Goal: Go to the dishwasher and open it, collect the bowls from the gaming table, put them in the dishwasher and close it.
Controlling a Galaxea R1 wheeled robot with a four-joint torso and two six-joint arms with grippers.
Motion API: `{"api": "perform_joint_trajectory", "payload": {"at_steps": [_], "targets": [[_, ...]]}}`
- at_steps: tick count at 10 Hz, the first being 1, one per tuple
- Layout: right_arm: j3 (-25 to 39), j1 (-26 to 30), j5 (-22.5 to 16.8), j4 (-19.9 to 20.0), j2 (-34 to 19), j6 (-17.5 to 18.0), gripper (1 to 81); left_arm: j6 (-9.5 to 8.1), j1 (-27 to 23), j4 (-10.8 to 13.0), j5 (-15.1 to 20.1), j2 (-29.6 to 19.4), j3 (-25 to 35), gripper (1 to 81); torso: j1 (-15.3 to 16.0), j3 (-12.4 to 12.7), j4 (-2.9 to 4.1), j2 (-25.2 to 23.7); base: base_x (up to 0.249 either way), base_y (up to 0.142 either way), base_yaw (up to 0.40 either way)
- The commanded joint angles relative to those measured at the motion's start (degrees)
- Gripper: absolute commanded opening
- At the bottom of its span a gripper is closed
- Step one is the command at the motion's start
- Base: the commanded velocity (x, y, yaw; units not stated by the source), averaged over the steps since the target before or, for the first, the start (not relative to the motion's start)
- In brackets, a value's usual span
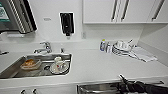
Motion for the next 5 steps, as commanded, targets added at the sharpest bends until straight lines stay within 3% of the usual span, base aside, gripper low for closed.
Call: {"api": "perform_joint_trajectory", "payload": {"at_steps": [1,5], "targets": [[-0.41,5.24,-1.21,-1.52,-0.23,0.2,81.1,0.27,-2.99,1.42,0.48,-3.32,1.19,81.1,0.0,0.0,0.0,0.0,0.0,0.0,0.0],[-1.91,1.02,-1.21,-4.86,0.3,0.2,81.1,0.36,-2.99,1.51,0.48,-2.53,0.93,81.1,0.0,0.0,0.0,0.0,0.0,0.0,0.0]]}}
